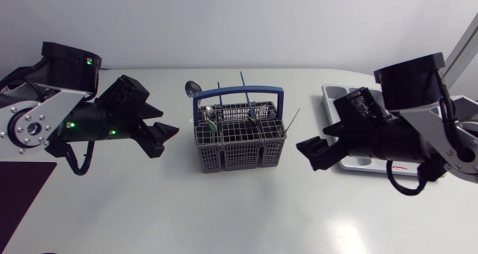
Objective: Unload the cutlery basket into the drawer organizer.
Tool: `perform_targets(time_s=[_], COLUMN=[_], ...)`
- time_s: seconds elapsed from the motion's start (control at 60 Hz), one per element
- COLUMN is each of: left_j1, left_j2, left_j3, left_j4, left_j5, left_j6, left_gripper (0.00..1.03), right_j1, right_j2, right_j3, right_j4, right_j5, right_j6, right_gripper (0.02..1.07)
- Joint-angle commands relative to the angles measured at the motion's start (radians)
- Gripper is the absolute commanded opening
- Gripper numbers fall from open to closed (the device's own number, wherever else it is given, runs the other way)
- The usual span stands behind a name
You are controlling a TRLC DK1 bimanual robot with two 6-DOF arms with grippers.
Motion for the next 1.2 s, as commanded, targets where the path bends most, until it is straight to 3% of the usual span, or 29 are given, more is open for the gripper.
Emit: perform_targets(time_s=[0.0,0.133,0.267,0.4,0.533,0.683,1.033,1.183], left_j1=[-0.015,-0.035,-0.058,-0.066,-0.061,-0.049,-0.049,-0.048], left_j2=[-0.008,-0.006,-0.002,0.001,0.001,0.001,0.008,0.008], left_j3=[-0.026,-0.023,-0.025,-0.026,-0.029,-0.034,-0.029,-0.026], left_j4=[-0.010,-0.004,0.006,0.008,0.008,0.008,0.011,0.011], left_j5=[0.011,0.011,0.011,0.011,0.010,0.010,0.010,0.010], left_j6=[0.026,0.025,0.020,0.019,0.023,0.034,0.034,0.034], left_gripper=[0.81,0.81,0.81,0.81,0.81,0.81,0.81,0.81], right_j1=[0.086,0.141,0.115,0.083,0.057,0.034,0.086,0.131], right_j2=[0.004,0.067,0.151,0.216,0.253,0.237,0.226,0.259], right_j3=[0.023,0.048,0.105,0.168,0.209,0.218,0.392,0.425], right_j4=[-0.007,0.022,0.033,0.035,0.024,-0.028,-0.311,-0.309], right_j5=[0.061,0.100,0.104,0.107,0.124,0.127,0.137,0.166], right_j6=[0.061,0.060,0.061,0.067,0.075,0.100,0.152,0.158], right_gripper=[1.01,0.99,0.97,0.87,0.87,0.81,0.81,0.81])
